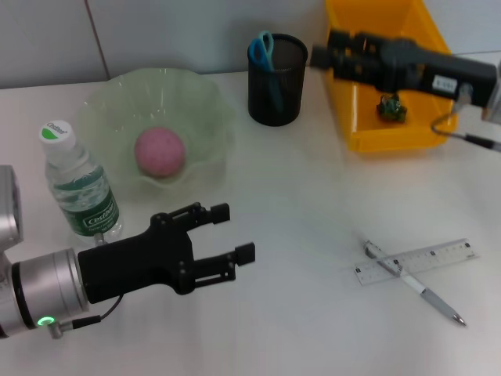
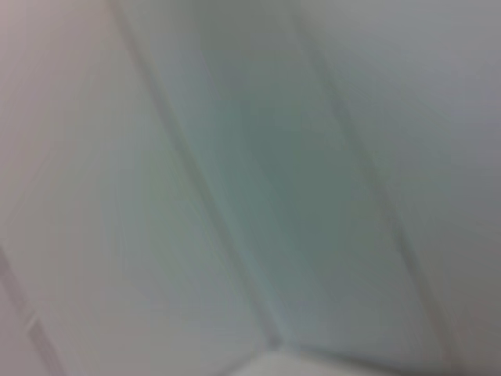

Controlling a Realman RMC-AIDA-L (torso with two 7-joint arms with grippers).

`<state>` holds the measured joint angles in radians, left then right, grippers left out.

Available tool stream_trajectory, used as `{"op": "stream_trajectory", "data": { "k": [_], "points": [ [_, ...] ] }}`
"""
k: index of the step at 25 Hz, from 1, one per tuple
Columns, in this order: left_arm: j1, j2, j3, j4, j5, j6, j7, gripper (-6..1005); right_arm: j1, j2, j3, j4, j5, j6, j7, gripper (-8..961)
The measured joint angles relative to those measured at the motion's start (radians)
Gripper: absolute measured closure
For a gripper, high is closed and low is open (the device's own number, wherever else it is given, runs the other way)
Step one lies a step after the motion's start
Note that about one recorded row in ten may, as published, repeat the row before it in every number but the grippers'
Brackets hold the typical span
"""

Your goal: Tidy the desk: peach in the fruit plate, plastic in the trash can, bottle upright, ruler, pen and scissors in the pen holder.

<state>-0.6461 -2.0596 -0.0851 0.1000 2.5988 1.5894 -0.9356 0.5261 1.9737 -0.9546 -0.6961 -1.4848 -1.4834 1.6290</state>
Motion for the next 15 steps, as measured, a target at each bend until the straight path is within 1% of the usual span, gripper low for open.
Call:
{"op": "stream_trajectory", "data": {
  "k": [1, 2, 3, 4, 5, 6, 7, 9, 10, 12, 14, 15],
  "points": [
    [-0.009, -0.001, 0.021, 0.008, 0.0, 0.005, -0.013, 192, 0.0, 0.0, 0.0, 0.0, 0.0, 0.0, 0.0, 201],
    [-0.018, -0.001, 0.042, 0.016, 0.0, 0.008, -0.027, 192, 0.006, -0.011, -0.001, -0.008, -0.05, -0.034, 0.023, 201],
    [-0.033, -0.002, 0.076, 0.03, 0.0, 0.015, -0.053, 192, 0.019, -0.023, -0.001, -0.038, -0.163, -0.101, 0.072, 202],
    [-0.033, -0.002, 0.076, 0.03, 0.0, 0.015, -0.053, 192, 0.019, -0.023, -0.001, -0.038, -0.163, -0.101, 0.072, 202],
    [-0.046, -0.004, 0.11, 0.046, -0.002, 0.025, -0.076, 192, 0.027, -0.027, 0.004, -0.086, -0.266, -0.148, 0.117, 202],
    [-0.046, -0.004, 0.11, 0.046, -0.002, 0.025, -0.076, 192, 0.027, -0.027, 0.004, -0.086, -0.266, -0.148, 0.117, 202],
    [-0.049, -0.005, 0.12, 0.051, -0.004, 0.031, -0.082, 192, 0.028, -0.029, 0.005, -0.113, -0.307, -0.162, 0.138, 203],
    [-0.053, -0.006, 0.128, 0.058, -0.004, 0.041, -0.084, 192, 0.032, -0.032, 0.006, -0.181, -0.406, -0.195, 0.184, 203],
    [-0.056, -0.006, 0.136, 0.064, -0.003, 0.049, -0.085, 192, 0.042, -0.034, 0.006, -0.237, -0.496, -0.237, 0.211, 203],
    [-0.059, -0.006, 0.146, 0.069, -0.002, 0.054, -0.086, 192, 0.048, -0.034, 0.006, -0.25, -0.527, -0.257, 0.217, 204],
    [-0.059, -0.006, 0.146, 0.069, -0.002, 0.054, -0.086, 192, 0.072, -0.037, 0.007, -0.271, -0.609, -0.31, 0.227, 205],
    [-0.061, -0.006, 0.168, 0.077, -0.002, 0.057, -0.09, 192, 0.095, -0.039, 0.007, -0.278, -0.677, -0.342, 0.228, 205]
  ]
}}
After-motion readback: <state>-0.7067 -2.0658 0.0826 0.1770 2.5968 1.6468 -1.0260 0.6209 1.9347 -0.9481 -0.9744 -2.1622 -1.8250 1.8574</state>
